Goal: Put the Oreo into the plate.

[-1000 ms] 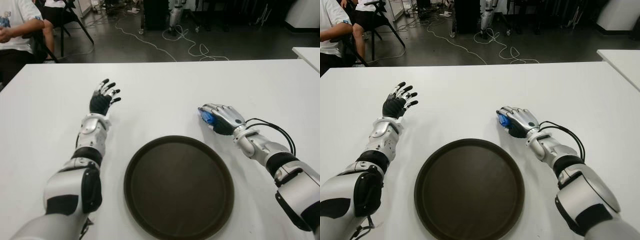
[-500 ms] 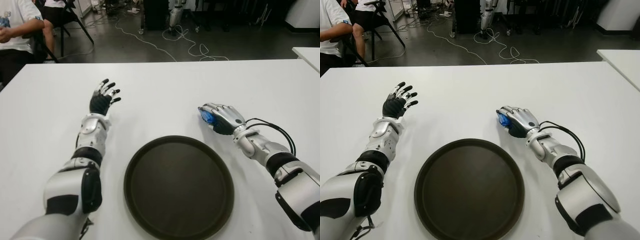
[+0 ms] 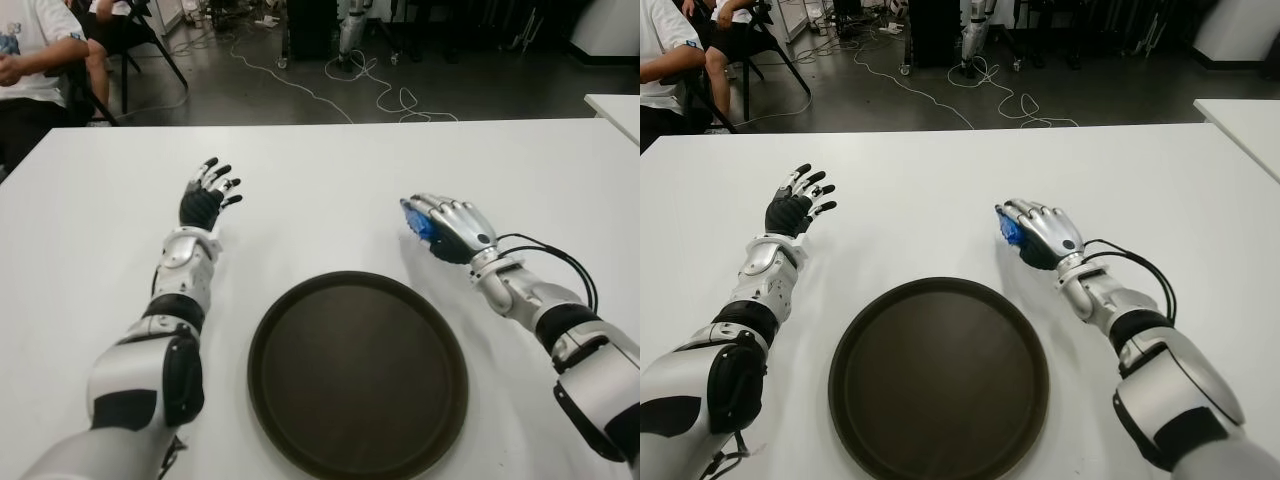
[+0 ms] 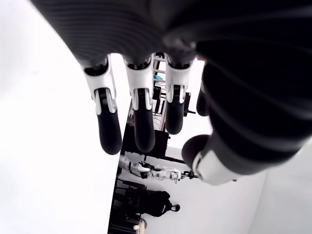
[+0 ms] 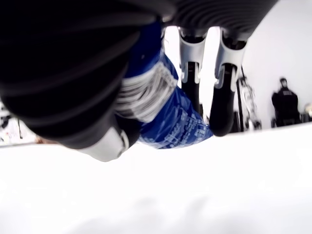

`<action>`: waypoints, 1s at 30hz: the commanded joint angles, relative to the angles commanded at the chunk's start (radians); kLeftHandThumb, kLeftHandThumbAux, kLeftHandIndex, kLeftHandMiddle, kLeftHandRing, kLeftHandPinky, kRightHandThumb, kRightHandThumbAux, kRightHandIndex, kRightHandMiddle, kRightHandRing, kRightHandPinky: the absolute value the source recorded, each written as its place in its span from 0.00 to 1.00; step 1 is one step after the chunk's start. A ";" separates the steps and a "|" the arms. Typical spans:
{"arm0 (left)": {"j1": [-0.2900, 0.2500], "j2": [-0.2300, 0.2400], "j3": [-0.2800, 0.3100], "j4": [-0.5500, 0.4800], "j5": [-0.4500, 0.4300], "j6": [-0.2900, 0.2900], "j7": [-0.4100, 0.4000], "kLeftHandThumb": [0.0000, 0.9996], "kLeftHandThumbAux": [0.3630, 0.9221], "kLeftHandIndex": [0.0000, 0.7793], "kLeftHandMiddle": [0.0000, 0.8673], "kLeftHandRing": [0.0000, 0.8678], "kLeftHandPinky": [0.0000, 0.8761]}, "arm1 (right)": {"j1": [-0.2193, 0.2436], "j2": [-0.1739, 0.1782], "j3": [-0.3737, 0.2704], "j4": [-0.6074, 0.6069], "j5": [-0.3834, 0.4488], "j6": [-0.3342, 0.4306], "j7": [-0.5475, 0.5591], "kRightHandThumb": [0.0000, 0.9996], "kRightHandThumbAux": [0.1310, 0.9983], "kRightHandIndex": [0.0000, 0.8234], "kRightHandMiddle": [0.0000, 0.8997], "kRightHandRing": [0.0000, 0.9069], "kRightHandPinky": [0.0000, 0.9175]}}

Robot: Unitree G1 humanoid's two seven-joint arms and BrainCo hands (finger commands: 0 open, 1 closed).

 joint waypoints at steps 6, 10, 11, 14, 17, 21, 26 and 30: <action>-0.001 0.000 -0.001 0.001 0.001 0.003 0.001 0.18 0.71 0.18 0.23 0.28 0.38 | -0.028 -0.014 -0.007 -0.024 -0.005 -0.044 -0.054 0.70 0.69 0.51 0.62 0.66 0.70; -0.003 0.001 0.000 0.002 0.001 0.007 0.007 0.17 0.72 0.17 0.22 0.28 0.39 | -0.035 -0.026 -0.018 -0.077 -0.001 -0.083 -0.070 0.70 0.69 0.51 0.67 0.71 0.74; -0.004 0.001 0.000 0.003 0.001 0.007 0.008 0.16 0.72 0.17 0.22 0.28 0.39 | -0.035 -0.031 -0.023 -0.096 0.001 -0.096 -0.075 0.70 0.69 0.51 0.68 0.72 0.75; -0.004 0.001 0.001 0.003 0.000 0.008 0.010 0.16 0.73 0.17 0.23 0.28 0.38 | -0.029 -0.044 -0.035 -0.137 0.004 -0.126 -0.090 0.70 0.69 0.51 0.70 0.74 0.76; -0.004 0.001 0.002 0.004 -0.001 0.008 0.007 0.17 0.73 0.17 0.23 0.28 0.38 | -0.025 -0.053 -0.049 -0.170 0.003 -0.153 -0.116 0.70 0.69 0.51 0.71 0.75 0.77; -0.005 0.002 0.002 0.004 0.000 0.008 0.007 0.17 0.72 0.17 0.22 0.28 0.38 | -0.023 -0.066 -0.066 -0.203 -0.001 -0.180 -0.138 0.70 0.69 0.51 0.73 0.75 0.78; -0.005 0.003 0.000 0.005 0.002 0.009 0.007 0.16 0.72 0.17 0.22 0.28 0.37 | -0.031 -0.076 -0.085 -0.205 0.004 -0.198 -0.142 0.70 0.69 0.51 0.72 0.76 0.79; -0.003 0.004 -0.001 0.005 0.004 0.006 0.004 0.14 0.72 0.17 0.21 0.27 0.36 | -0.033 -0.074 -0.109 -0.199 0.016 -0.213 -0.148 0.70 0.69 0.51 0.70 0.76 0.80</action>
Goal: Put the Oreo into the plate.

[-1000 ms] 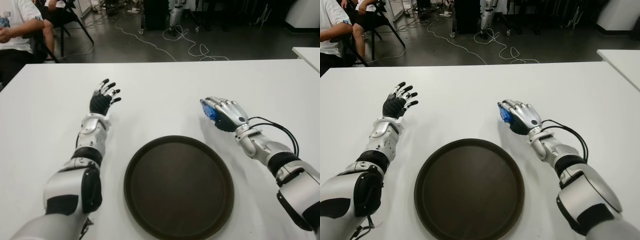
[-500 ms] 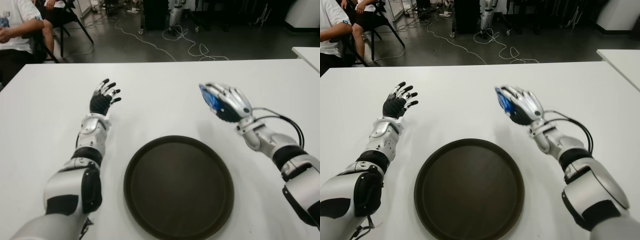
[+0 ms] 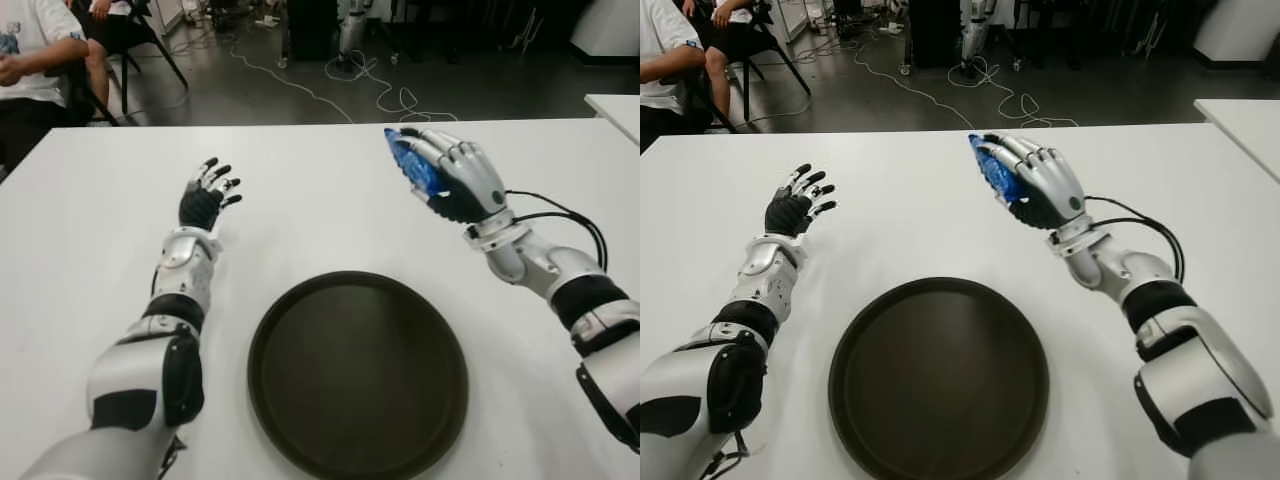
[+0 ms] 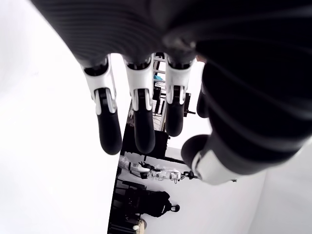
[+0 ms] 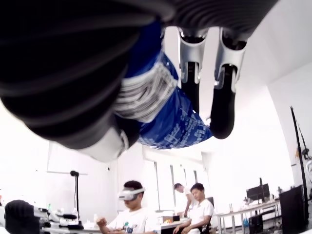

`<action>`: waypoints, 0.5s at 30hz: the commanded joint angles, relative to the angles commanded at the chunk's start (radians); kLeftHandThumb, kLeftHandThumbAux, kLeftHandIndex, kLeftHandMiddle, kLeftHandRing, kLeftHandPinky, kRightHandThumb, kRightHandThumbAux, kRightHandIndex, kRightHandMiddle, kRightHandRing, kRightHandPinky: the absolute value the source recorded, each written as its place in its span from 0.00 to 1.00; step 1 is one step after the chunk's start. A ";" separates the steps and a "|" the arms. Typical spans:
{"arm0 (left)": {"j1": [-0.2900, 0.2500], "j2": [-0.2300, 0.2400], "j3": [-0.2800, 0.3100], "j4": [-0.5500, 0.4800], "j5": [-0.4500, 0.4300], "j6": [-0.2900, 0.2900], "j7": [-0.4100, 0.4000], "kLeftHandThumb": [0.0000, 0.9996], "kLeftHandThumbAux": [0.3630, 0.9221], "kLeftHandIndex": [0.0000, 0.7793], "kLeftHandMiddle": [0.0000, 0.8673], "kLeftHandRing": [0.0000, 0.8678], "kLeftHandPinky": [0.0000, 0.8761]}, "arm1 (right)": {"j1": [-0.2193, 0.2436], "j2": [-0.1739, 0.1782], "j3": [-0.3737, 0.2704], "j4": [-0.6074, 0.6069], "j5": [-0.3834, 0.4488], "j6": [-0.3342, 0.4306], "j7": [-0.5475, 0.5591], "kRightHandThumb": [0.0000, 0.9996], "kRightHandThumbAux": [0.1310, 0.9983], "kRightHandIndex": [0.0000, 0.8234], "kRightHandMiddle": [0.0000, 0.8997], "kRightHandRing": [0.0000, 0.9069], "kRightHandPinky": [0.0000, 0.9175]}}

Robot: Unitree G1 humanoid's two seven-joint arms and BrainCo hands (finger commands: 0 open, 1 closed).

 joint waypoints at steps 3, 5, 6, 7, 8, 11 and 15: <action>0.000 0.000 0.000 0.000 0.001 -0.002 0.000 0.14 0.72 0.17 0.21 0.26 0.36 | 0.001 0.000 -0.011 -0.001 0.000 -0.003 -0.001 0.70 0.69 0.51 0.70 0.76 0.80; 0.001 0.001 0.001 0.001 0.000 -0.004 0.001 0.14 0.72 0.17 0.21 0.26 0.36 | 0.002 0.000 -0.026 -0.003 0.004 -0.006 -0.015 0.70 0.69 0.51 0.72 0.78 0.82; 0.002 0.001 0.001 0.001 0.001 -0.004 0.002 0.14 0.73 0.17 0.22 0.26 0.36 | 0.003 0.001 -0.032 -0.004 0.005 -0.007 -0.022 0.70 0.69 0.51 0.73 0.78 0.82; 0.002 0.002 0.001 0.001 0.001 -0.004 0.002 0.14 0.73 0.17 0.22 0.27 0.36 | 0.003 0.001 -0.036 -0.005 0.003 -0.008 -0.026 0.70 0.69 0.52 0.74 0.79 0.82; 0.001 0.002 0.000 0.001 0.002 -0.005 0.002 0.14 0.73 0.17 0.22 0.27 0.36 | 0.004 0.002 -0.040 -0.006 0.003 -0.009 -0.027 0.70 0.69 0.52 0.75 0.80 0.83; 0.001 0.003 -0.001 0.001 0.003 -0.006 0.001 0.14 0.73 0.17 0.22 0.27 0.36 | 0.015 0.006 -0.046 -0.016 0.001 -0.013 -0.026 0.70 0.69 0.52 0.78 0.81 0.82; 0.001 0.004 -0.002 0.001 0.004 -0.006 -0.002 0.16 0.73 0.16 0.21 0.27 0.37 | 0.065 0.059 -0.035 -0.056 -0.005 -0.002 -0.021 0.70 0.69 0.52 0.80 0.81 0.82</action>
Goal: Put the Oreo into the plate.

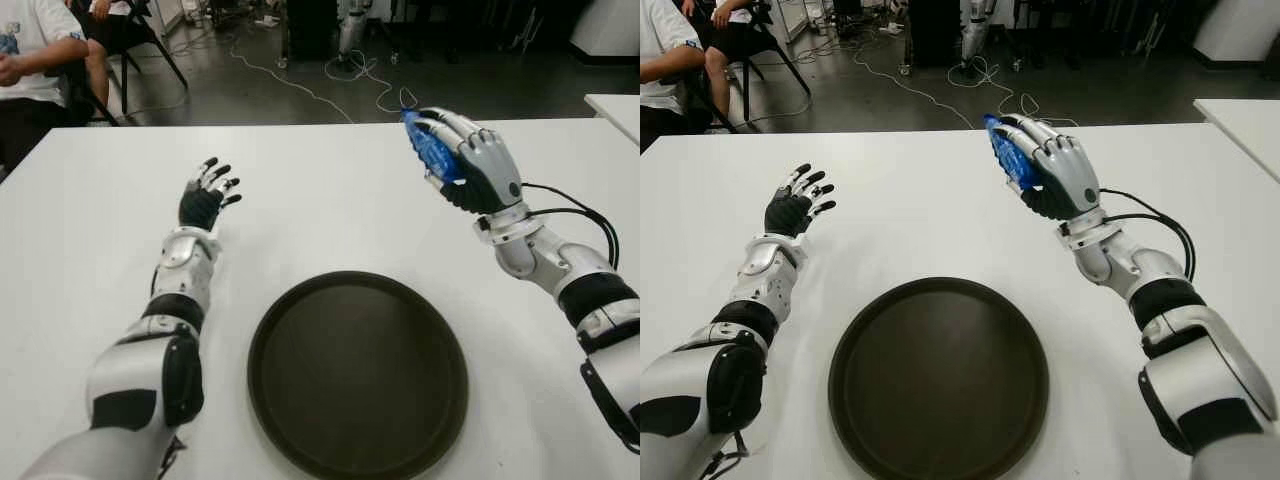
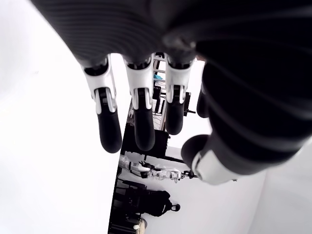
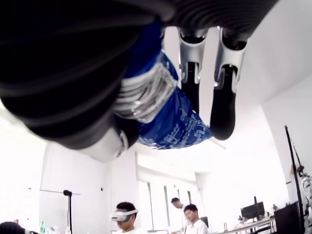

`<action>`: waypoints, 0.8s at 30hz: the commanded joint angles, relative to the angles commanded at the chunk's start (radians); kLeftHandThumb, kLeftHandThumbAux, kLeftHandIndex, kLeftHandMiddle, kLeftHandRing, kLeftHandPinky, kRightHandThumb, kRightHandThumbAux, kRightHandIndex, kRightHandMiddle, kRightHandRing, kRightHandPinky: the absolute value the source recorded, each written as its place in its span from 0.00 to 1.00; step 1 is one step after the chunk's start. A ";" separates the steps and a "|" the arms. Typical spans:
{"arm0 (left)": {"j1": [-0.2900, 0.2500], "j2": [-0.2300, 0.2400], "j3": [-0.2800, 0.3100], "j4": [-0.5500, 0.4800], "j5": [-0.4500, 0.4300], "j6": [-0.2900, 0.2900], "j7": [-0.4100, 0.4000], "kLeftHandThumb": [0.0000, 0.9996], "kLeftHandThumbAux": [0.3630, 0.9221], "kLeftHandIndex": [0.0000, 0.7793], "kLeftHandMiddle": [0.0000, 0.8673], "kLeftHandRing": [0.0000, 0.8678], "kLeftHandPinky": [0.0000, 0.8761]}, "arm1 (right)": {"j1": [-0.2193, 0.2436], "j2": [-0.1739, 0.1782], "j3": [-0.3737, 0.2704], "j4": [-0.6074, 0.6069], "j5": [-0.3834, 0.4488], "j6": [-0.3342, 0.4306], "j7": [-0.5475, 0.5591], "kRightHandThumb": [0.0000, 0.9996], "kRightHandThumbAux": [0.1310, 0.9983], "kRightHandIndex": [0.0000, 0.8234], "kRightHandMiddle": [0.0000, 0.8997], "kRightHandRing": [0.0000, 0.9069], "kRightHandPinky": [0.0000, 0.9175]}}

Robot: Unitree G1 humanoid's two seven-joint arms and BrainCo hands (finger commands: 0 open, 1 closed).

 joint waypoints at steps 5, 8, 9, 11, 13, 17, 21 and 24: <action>-0.003 0.001 0.003 0.003 -0.003 0.007 -0.002 0.17 0.73 0.16 0.21 0.28 0.38 | 0.132 0.071 0.002 -0.024 0.086 -0.099 0.107 0.69 0.69 0.53 0.82 0.82 0.82; -0.004 0.000 0.006 0.004 -0.005 0.009 0.000 0.17 0.73 0.17 0.21 0.28 0.38 | 0.164 0.077 -0.025 -0.047 0.181 -0.143 0.242 0.69 0.70 0.53 0.83 0.83 0.83; -0.004 -0.001 0.006 0.005 -0.005 0.009 0.001 0.17 0.73 0.17 0.21 0.28 0.38 | 0.170 0.081 -0.037 -0.054 0.227 -0.152 0.309 0.69 0.70 0.53 0.83 0.83 0.83; -0.004 -0.002 0.007 0.006 -0.006 0.009 0.003 0.16 0.73 0.18 0.22 0.29 0.39 | 0.180 0.091 -0.060 -0.071 0.306 -0.153 0.430 0.69 0.70 0.53 0.84 0.84 0.84; -0.005 -0.002 0.007 0.006 -0.004 0.009 0.005 0.16 0.73 0.18 0.22 0.29 0.39 | 0.204 0.102 -0.075 -0.124 0.405 -0.119 0.574 0.69 0.70 0.53 0.84 0.84 0.85; -0.005 -0.002 0.005 0.005 -0.001 0.008 0.010 0.14 0.73 0.18 0.22 0.29 0.40 | 0.259 0.108 -0.092 -0.248 0.537 -0.033 0.759 0.69 0.69 0.53 0.86 0.86 0.87; -0.005 -0.002 0.002 0.004 0.003 0.005 0.012 0.14 0.73 0.17 0.22 0.29 0.40 | 0.342 0.099 -0.099 -0.442 0.648 0.113 0.910 0.69 0.69 0.53 0.87 0.87 0.88; -0.005 -0.003 0.003 0.002 0.001 0.006 0.012 0.14 0.74 0.18 0.22 0.29 0.40 | 0.376 0.089 -0.107 -0.543 0.686 0.212 0.987 0.69 0.69 0.53 0.86 0.87 0.86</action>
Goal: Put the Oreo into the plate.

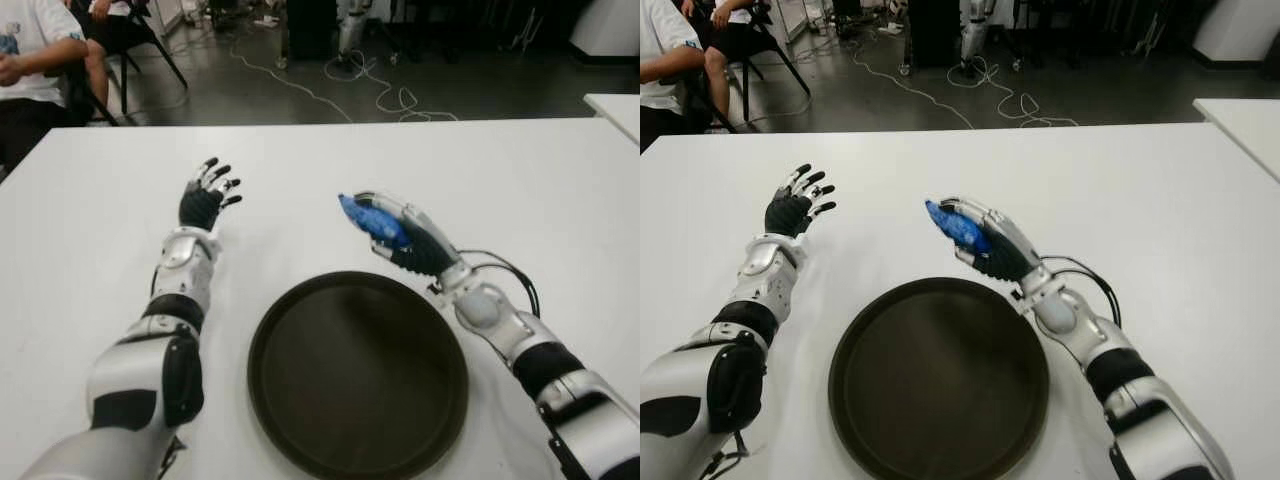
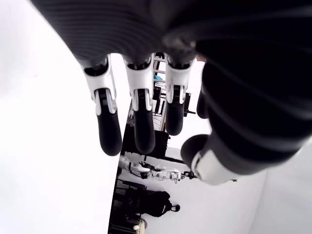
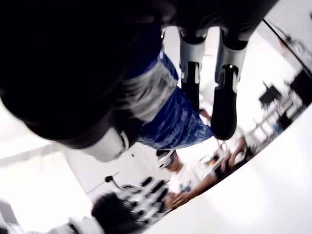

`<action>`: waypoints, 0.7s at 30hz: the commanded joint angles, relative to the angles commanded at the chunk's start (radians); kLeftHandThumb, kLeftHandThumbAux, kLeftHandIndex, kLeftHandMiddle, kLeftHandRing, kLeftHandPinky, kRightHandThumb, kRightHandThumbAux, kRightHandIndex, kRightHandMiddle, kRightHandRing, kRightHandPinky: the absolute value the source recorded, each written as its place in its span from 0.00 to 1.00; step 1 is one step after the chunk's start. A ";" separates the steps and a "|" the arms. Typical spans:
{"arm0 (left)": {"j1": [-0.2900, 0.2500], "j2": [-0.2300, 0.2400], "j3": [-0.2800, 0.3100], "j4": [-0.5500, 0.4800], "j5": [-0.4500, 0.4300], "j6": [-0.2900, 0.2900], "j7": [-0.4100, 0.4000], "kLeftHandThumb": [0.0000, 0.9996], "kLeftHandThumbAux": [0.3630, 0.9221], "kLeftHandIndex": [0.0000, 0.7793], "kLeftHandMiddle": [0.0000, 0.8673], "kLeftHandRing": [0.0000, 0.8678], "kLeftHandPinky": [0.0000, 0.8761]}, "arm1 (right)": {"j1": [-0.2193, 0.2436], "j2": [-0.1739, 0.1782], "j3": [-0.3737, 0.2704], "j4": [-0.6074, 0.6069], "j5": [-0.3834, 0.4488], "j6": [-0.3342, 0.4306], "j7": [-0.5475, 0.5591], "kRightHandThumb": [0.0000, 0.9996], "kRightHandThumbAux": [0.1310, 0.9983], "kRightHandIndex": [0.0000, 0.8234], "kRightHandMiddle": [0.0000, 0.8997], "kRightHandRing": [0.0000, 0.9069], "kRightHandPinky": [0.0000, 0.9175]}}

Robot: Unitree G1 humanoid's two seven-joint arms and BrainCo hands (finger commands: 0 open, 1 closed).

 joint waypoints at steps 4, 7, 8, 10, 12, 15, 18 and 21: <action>-0.001 -0.002 0.003 -0.002 -0.005 0.005 -0.001 0.14 0.73 0.19 0.23 0.29 0.40 | 0.031 -0.027 -0.017 -0.126 -0.013 0.129 0.076 0.70 0.69 0.53 0.85 0.85 0.84; -0.002 -0.003 0.007 -0.003 -0.009 0.009 0.002 0.14 0.73 0.19 0.23 0.29 0.40 | 0.031 -0.065 -0.040 -0.227 -0.041 0.222 0.135 0.70 0.69 0.53 0.84 0.85 0.84; -0.002 -0.004 0.007 -0.003 -0.010 0.010 0.003 0.14 0.73 0.19 0.23 0.29 0.40 | 0.032 -0.070 -0.045 -0.248 -0.048 0.241 0.147 0.70 0.69 0.53 0.84 0.84 0.83; -0.003 -0.004 0.008 -0.003 -0.010 0.011 0.005 0.14 0.73 0.19 0.24 0.30 0.40 | 0.033 -0.075 -0.053 -0.277 -0.060 0.268 0.167 0.70 0.69 0.53 0.84 0.84 0.83; -0.003 -0.004 0.007 -0.004 -0.009 0.011 0.007 0.14 0.72 0.20 0.24 0.30 0.40 | 0.034 -0.078 -0.059 -0.295 -0.069 0.286 0.183 0.70 0.69 0.53 0.84 0.84 0.83; -0.003 -0.004 0.004 -0.005 -0.005 0.009 0.009 0.14 0.72 0.20 0.24 0.30 0.39 | 0.033 -0.085 -0.070 -0.314 -0.069 0.306 0.211 0.70 0.69 0.53 0.83 0.84 0.83; -0.002 -0.004 0.000 -0.007 -0.001 0.006 0.010 0.14 0.71 0.20 0.24 0.29 0.39 | 0.027 -0.097 -0.086 -0.323 -0.050 0.322 0.255 0.70 0.68 0.53 0.84 0.85 0.84; -0.001 -0.003 -0.002 -0.008 0.000 0.005 0.008 0.14 0.71 0.20 0.24 0.29 0.39 | 0.025 -0.100 -0.101 -0.333 -0.030 0.337 0.294 0.70 0.68 0.53 0.85 0.85 0.85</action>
